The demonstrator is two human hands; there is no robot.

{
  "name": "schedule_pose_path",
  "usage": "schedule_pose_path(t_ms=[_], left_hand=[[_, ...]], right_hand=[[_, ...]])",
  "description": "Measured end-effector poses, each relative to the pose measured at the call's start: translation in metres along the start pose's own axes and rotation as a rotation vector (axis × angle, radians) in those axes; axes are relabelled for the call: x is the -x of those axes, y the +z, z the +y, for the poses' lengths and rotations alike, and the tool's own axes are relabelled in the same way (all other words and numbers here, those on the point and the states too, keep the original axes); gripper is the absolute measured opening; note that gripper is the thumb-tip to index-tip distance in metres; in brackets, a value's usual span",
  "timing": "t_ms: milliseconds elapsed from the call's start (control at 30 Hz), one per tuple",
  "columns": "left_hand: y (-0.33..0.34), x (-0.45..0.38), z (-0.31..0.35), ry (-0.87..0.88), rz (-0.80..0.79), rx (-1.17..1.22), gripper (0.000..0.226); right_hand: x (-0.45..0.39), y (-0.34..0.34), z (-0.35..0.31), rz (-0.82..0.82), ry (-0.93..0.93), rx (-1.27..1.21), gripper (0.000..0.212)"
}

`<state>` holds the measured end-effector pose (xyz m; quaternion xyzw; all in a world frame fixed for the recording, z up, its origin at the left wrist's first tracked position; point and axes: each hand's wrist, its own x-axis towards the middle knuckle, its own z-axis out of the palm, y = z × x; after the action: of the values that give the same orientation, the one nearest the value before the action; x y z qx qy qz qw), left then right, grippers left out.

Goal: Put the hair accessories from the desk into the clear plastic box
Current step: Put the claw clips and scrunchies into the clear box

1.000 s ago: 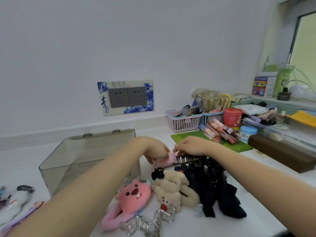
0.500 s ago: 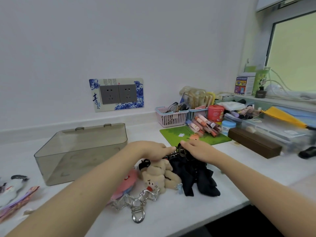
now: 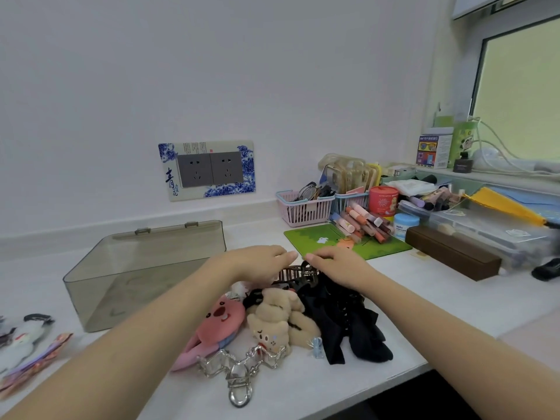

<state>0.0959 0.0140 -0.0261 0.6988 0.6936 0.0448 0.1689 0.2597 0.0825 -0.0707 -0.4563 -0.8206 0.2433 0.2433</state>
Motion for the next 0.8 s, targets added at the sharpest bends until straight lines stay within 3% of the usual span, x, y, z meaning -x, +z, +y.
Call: schedule_pose_path(t_ms=[167, 267, 500, 667, 800], left_hand=[[0.003, -0.015, -0.004, 0.100, 0.113, 0.049, 0.037], [-0.002, -0.015, 0.001, 0.121, 0.176, 0.056, 0.034], [-0.030, -0.001, 0.002, 0.183, 0.322, 0.222, 0.035], [-0.054, 0.026, -0.015, 0.211, 0.331, 0.376, 0.025], [-0.067, 0.050, -0.037, 0.185, 0.399, 0.298, 0.017]], right_hand=[[-0.011, -0.006, -0.008, -0.007, -0.028, -0.057, 0.038], [-0.020, -0.010, -0.018, 0.076, -0.018, -0.105, 0.023], [-0.028, -0.033, -0.055, 0.261, -0.065, -0.298, 0.035], [-0.025, -0.038, -0.094, 0.214, -0.080, -0.533, 0.021], [-0.029, -0.027, -0.125, 0.089, -0.068, -0.628, 0.024]])
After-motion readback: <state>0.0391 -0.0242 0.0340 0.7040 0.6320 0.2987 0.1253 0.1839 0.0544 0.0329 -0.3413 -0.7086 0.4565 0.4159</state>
